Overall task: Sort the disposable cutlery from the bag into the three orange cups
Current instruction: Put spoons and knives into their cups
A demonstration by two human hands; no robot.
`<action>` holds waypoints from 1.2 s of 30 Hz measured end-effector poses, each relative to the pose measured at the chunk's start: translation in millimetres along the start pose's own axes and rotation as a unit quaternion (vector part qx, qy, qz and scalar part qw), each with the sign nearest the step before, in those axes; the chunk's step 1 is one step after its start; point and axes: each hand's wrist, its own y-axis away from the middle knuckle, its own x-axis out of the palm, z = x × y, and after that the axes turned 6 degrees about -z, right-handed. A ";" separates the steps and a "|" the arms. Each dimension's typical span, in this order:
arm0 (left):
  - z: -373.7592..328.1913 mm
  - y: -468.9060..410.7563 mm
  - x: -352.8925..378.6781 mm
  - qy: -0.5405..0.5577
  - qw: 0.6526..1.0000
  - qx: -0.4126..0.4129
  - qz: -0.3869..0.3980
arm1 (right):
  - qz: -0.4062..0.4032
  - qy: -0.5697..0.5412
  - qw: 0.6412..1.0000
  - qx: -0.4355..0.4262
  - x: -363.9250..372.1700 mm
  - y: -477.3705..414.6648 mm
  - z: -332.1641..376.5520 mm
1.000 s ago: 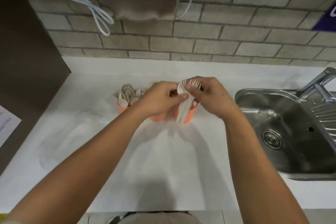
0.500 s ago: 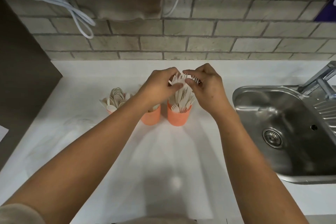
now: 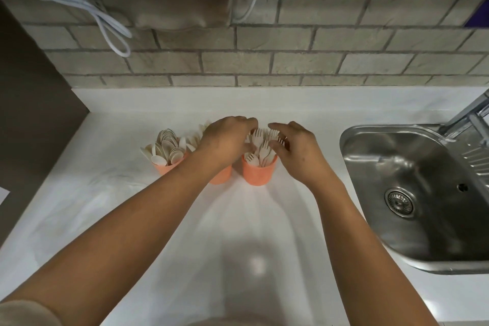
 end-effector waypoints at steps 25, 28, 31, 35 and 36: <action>0.1 2.7 11.4 0.000 0.996 0.084 0.000 | -0.086 -0.087 0.988 0.092 32.4 18.2 -11.6; 3.8 6.2 13.1 -0.007 0.993 0.095 0.068 | -0.002 -0.130 0.978 0.162 31.7 8.2 -12.0; 11.4 4.8 14.4 -0.010 0.992 0.099 0.072 | 0.007 -0.097 0.986 0.135 32.4 6.4 -17.3; 12.4 4.1 16.7 -0.004 0.991 0.116 0.061 | -0.019 -0.084 0.989 0.121 31.6 14.0 -19.7; 12.0 5.0 17.8 -0.015 0.992 0.116 0.054 | -0.023 -0.085 0.989 0.121 32.3 16.2 -19.6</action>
